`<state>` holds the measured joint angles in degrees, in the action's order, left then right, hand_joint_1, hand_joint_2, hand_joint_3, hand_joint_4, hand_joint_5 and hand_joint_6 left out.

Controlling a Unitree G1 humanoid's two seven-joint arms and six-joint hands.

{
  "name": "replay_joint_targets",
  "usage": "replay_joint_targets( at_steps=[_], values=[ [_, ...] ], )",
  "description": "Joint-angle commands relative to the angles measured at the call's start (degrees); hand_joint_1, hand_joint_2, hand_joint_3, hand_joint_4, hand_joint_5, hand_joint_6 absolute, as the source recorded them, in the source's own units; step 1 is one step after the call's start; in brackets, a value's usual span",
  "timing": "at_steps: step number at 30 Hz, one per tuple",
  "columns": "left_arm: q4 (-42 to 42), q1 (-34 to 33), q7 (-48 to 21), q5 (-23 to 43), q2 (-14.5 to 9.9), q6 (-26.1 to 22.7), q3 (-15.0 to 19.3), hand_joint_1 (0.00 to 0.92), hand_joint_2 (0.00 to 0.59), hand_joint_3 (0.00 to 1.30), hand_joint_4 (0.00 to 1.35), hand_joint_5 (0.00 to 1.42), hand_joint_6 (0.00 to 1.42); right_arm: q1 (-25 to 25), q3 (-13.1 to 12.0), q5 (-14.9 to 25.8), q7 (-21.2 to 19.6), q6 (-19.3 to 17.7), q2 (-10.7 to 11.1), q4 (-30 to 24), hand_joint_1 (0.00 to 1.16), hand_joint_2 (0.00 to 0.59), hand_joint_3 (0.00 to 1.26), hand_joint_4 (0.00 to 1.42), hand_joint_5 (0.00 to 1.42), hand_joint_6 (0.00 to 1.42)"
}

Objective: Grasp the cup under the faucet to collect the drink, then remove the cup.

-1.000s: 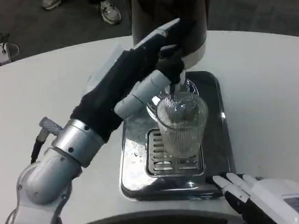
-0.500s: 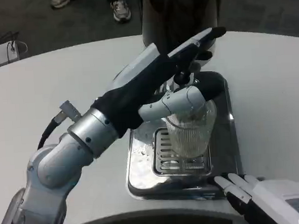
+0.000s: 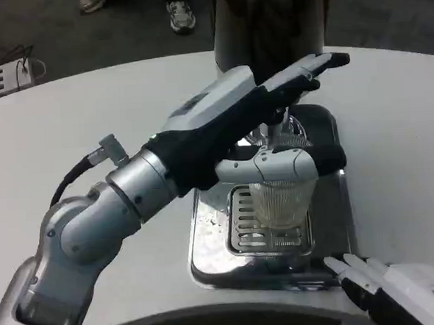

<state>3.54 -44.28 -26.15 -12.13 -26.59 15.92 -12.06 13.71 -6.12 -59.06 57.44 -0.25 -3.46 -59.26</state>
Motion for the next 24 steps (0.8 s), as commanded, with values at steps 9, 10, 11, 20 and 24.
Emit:
replay_joint_targets(
  at_steps=[9,10,11,20,24],
  values=[
    [0.2,1.58,-4.23,-3.43,-1.7,-0.58,-3.66,0.0,0.058,0.07,0.0,0.11,0.17,0.31,-8.55,24.38,-12.71,17.44,-0.81,2.04,0.7,0.243,0.0,0.0,0.07,0.07],
    [0.09,1.61,-4.27,-3.45,-1.74,-0.59,-3.65,0.0,0.059,0.07,0.0,0.11,0.17,0.01,-9.23,26.41,-14.72,17.67,-0.29,3.56,0.71,0.233,0.0,0.0,0.07,0.07],
    [-0.03,1.64,-4.31,-3.47,-1.78,-0.59,-3.64,0.0,0.06,0.07,0.0,0.11,0.17,-0.3,-9.72,28.13,-16.66,17.54,0.22,4.99,0.71,0.225,0.0,0.0,0.07,0.07],
    [-0.68,1.53,-4.63,-3.18,-2.29,-0.57,-3.51,0.0,0.063,0.07,0.01,0.11,0.17,-2.71,-8.84,36.63,-29.63,14.41,5.71,14.5,0.72,0.214,0.0,0.0,0.02,0.05],
    [-0.66,1.58,-4.76,-3.12,-2.64,-0.39,-3.32,0.0,0.053,0.07,0.01,0.11,0.17,-4.38,-7.68,38.49,-34.22,12.94,7.77,18.66,0.73,0.215,0.0,0.0,0.02,0.05]
  ],
)
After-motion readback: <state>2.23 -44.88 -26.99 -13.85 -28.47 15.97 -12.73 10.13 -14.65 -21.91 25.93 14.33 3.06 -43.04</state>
